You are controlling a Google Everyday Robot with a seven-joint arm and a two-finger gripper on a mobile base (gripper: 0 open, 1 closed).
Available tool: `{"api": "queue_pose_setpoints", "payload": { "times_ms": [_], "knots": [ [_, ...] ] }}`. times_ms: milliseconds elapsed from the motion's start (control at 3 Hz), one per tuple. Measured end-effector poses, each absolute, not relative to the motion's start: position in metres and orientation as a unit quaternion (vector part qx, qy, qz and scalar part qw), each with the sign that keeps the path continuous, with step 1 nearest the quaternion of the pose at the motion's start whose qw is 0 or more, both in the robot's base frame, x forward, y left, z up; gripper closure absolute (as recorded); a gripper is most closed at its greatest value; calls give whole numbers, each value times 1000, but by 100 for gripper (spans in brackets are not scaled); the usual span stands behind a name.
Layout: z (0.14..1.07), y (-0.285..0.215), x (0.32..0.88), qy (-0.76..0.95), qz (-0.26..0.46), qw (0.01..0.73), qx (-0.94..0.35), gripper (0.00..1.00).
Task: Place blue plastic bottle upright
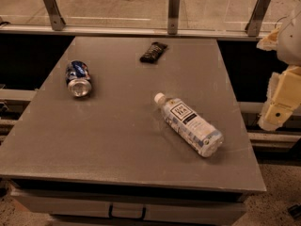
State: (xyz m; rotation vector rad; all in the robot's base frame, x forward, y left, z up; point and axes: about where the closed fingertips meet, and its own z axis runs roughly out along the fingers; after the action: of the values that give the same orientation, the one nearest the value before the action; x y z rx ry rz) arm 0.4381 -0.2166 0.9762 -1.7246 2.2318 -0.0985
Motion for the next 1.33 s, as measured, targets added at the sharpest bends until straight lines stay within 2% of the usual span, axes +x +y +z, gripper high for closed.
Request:
{"api": "queue_pose_setpoints", "payload": {
  "times_ms": [667,1333],
  "knots": [
    [958,-201,452,789,-13,157,-594,0],
    [917,-115,470,801,31,154,-578,0]
  ]
}}
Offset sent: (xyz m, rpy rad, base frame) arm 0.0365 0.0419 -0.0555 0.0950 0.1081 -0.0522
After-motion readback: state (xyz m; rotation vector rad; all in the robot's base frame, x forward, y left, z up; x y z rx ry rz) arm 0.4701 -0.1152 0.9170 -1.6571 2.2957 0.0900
